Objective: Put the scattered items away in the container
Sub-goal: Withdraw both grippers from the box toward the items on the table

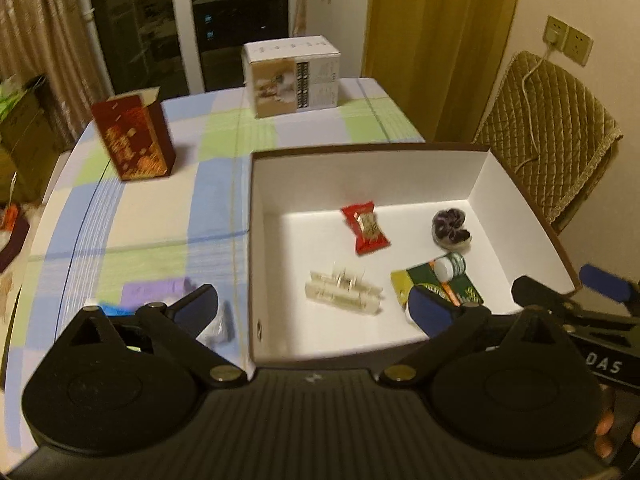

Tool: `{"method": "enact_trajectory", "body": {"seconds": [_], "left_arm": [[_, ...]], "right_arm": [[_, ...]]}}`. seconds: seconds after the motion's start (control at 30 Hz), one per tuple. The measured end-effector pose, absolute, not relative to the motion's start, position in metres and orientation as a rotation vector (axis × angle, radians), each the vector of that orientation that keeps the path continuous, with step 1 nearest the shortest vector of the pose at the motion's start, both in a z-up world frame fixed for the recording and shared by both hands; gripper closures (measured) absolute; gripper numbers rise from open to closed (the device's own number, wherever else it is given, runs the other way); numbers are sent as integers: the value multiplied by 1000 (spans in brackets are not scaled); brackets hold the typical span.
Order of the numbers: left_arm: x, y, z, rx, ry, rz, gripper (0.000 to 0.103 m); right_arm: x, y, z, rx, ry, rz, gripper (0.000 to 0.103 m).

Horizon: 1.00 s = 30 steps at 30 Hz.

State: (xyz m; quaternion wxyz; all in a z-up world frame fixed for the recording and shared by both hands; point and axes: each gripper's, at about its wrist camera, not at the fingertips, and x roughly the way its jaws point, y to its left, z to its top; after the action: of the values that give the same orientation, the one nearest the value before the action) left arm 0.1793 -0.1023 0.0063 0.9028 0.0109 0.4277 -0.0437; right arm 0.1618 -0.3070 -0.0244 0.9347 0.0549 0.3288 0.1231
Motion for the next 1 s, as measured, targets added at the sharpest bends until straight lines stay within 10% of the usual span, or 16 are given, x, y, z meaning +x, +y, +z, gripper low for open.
{"method": "enact_trajectory", "body": {"seconds": [1.0], "left_arm": [[67,-30,-5,-49,910,37,3]], "right_arm": [[81,-240,-34,26,839,378,0]]}}
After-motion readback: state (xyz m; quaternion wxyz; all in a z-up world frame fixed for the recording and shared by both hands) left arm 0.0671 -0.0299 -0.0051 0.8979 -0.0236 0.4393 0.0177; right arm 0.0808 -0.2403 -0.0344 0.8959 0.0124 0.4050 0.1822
